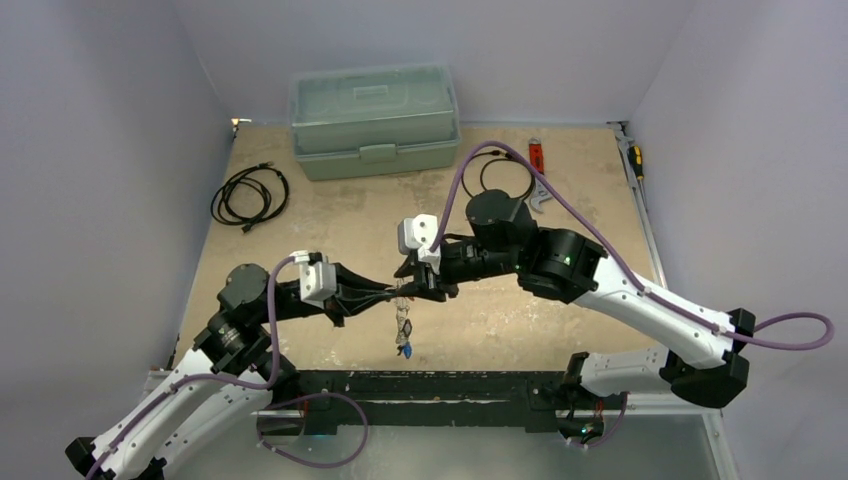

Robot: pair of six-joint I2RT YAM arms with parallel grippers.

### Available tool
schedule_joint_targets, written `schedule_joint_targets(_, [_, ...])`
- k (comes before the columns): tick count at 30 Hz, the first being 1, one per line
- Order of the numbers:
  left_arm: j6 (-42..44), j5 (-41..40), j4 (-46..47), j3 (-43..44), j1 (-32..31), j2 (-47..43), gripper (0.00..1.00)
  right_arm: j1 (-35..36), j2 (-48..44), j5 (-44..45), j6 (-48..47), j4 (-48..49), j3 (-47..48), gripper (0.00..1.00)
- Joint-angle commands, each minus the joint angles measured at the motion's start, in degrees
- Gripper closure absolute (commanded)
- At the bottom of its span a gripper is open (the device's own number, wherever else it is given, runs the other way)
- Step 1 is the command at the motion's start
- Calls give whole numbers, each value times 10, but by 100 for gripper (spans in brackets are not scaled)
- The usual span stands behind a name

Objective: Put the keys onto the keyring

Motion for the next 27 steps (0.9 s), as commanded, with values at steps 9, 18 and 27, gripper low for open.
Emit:
schedule_joint_targets(9, [6,-5,23,32,0,4,100,8,14,33,-19,-54,42,81])
schedule_joint_targets(18, [6,-4,22,32,0,6,100,11,17,32,-20,-44,39,86])
schedule_joint_targets(27, [13,-4,17,34,-1,4,94,12,8,50,-20,-31,26,100])
